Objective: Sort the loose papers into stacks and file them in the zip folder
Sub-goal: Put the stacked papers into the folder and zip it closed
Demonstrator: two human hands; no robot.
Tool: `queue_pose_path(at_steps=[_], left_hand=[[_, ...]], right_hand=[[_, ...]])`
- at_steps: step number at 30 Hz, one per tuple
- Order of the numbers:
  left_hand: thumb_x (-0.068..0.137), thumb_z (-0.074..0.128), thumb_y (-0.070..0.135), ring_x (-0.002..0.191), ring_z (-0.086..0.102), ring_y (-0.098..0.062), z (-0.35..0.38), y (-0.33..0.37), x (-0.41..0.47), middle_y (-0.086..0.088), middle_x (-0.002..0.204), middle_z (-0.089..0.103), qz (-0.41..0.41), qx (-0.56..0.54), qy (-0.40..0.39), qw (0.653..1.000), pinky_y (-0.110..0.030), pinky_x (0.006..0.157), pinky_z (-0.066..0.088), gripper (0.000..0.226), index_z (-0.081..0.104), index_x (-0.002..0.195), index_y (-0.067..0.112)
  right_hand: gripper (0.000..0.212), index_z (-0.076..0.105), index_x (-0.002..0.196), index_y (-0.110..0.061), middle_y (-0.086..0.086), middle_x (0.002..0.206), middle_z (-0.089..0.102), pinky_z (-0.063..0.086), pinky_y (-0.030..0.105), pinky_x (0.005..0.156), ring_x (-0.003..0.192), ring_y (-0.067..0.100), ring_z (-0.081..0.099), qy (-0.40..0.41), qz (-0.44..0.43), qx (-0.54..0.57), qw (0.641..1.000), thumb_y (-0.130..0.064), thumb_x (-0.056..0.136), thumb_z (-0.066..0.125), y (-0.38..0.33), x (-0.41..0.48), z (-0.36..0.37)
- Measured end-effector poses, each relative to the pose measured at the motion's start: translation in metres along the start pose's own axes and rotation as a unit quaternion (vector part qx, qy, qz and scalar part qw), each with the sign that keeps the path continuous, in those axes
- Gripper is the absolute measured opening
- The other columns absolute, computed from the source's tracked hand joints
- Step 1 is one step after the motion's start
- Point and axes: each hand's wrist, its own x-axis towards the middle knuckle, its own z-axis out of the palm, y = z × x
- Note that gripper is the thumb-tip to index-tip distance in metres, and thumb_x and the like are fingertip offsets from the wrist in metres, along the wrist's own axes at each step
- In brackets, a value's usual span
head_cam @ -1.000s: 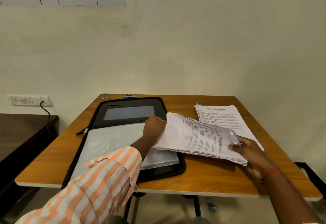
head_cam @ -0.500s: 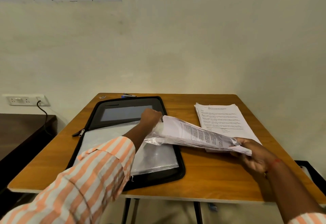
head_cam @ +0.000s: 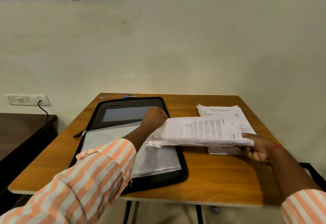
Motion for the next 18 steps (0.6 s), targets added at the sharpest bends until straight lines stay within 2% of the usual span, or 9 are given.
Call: queue_pose_path(at_steps=[1, 3, 5, 6, 8, 10, 11, 15, 18], left_hand=[[0.088, 0.058, 0.015, 0.056, 0.062, -0.017, 0.001, -0.001, -0.005, -0.011, 0.084, 0.075, 0.013, 0.012, -0.004, 1.000, -0.029, 0.058, 0.056, 0.023, 0.069, 0.071, 0.004], [0.093, 0.056, 0.019, 0.063, 0.065, -0.014, -0.001, -0.002, -0.021, 0.001, 0.087, 0.074, 0.037, 0.032, -0.015, 0.999, -0.032, 0.067, 0.060, 0.022, 0.074, 0.082, 0.011], [0.098, 0.055, 0.028, 0.076, 0.068, -0.014, -0.004, -0.005, -0.039, 0.006, 0.095, 0.072, 0.053, 0.039, -0.031, 0.997, -0.038, 0.078, 0.063, 0.019, 0.073, 0.098, 0.021], [0.100, 0.055, 0.033, 0.083, 0.068, -0.015, -0.006, -0.008, -0.050, 0.005, 0.103, 0.072, 0.057, 0.045, -0.041, 0.997, -0.039, 0.083, 0.062, 0.020, 0.072, 0.107, 0.024], [0.102, 0.054, 0.042, 0.106, 0.066, -0.019, -0.007, -0.017, -0.073, 0.001, 0.128, 0.066, 0.068, 0.094, -0.059, 0.991, -0.040, 0.098, 0.055, 0.032, 0.065, 0.127, 0.026], [0.104, 0.047, 0.048, 0.136, 0.049, -0.023, -0.007, -0.029, -0.097, 0.000, 0.152, 0.050, 0.094, 0.158, -0.077, 0.980, -0.041, 0.115, 0.037, 0.047, 0.054, 0.144, 0.026], [0.105, 0.042, 0.050, 0.145, 0.038, -0.023, -0.006, -0.033, -0.107, -0.001, 0.159, 0.041, 0.115, 0.184, -0.088, 0.972, -0.042, 0.120, 0.028, 0.053, 0.047, 0.150, 0.023], [0.105, 0.024, 0.059, 0.157, 0.011, -0.023, -0.001, -0.050, -0.126, -0.002, 0.170, 0.015, 0.138, 0.219, -0.128, 0.957, -0.045, 0.127, 0.012, 0.067, 0.020, 0.162, 0.023], [0.104, 0.019, 0.063, 0.157, 0.003, -0.022, 0.005, -0.048, -0.131, -0.001, 0.171, 0.004, 0.136, 0.215, -0.135, 0.958, -0.046, 0.128, 0.007, 0.070, 0.010, 0.163, 0.025]], right_hand=[[0.021, 0.064, 0.112, -0.002, 0.017, 0.085, 0.076, 0.047, 0.017, 0.035, 0.054, 0.021, 0.071, -0.006, 0.005, -0.005, 1.000, 0.002, 0.101, 0.047, -0.001, 0.003, 0.001], [0.024, 0.063, 0.119, -0.002, 0.018, 0.106, 0.075, 0.060, 0.030, 0.060, 0.082, 0.028, 0.076, -0.019, -0.003, -0.040, 0.999, 0.003, 0.098, 0.052, -0.003, 0.006, 0.004], [0.028, 0.061, 0.123, 0.001, 0.021, 0.118, 0.071, 0.060, 0.043, 0.087, 0.104, 0.036, 0.071, -0.020, -0.021, -0.111, 0.993, 0.001, 0.096, 0.059, -0.006, 0.008, 0.007], [0.029, 0.061, 0.124, 0.003, 0.022, 0.119, 0.070, 0.058, 0.046, 0.091, 0.106, 0.037, 0.069, -0.013, -0.033, -0.139, 0.990, 0.001, 0.095, 0.060, -0.007, 0.008, 0.008], [0.028, 0.063, 0.122, 0.002, 0.021, 0.115, 0.072, 0.061, 0.044, 0.082, 0.100, 0.036, 0.072, 0.006, -0.066, -0.151, 0.986, 0.000, 0.094, 0.063, -0.007, 0.009, 0.010], [0.025, 0.065, 0.118, -0.002, 0.018, 0.108, 0.075, 0.062, 0.041, 0.071, 0.094, 0.035, 0.074, 0.026, -0.094, -0.136, 0.986, -0.002, 0.092, 0.066, -0.004, 0.008, 0.012], [0.024, 0.065, 0.116, -0.003, 0.016, 0.106, 0.076, 0.061, 0.040, 0.072, 0.093, 0.034, 0.074, 0.038, -0.105, -0.140, 0.984, -0.004, 0.092, 0.067, -0.003, 0.008, 0.010], [0.023, 0.065, 0.117, -0.001, 0.014, 0.111, 0.073, 0.057, 0.048, 0.090, 0.098, 0.036, 0.072, 0.067, -0.112, -0.233, 0.964, -0.006, 0.095, 0.065, 0.011, 0.013, 0.005], [0.023, 0.061, 0.117, -0.010, 0.004, 0.106, 0.068, 0.057, 0.039, 0.078, 0.094, 0.026, 0.068, 0.093, -0.144, -0.269, 0.948, -0.006, 0.095, 0.065, 0.015, 0.007, 0.003]])
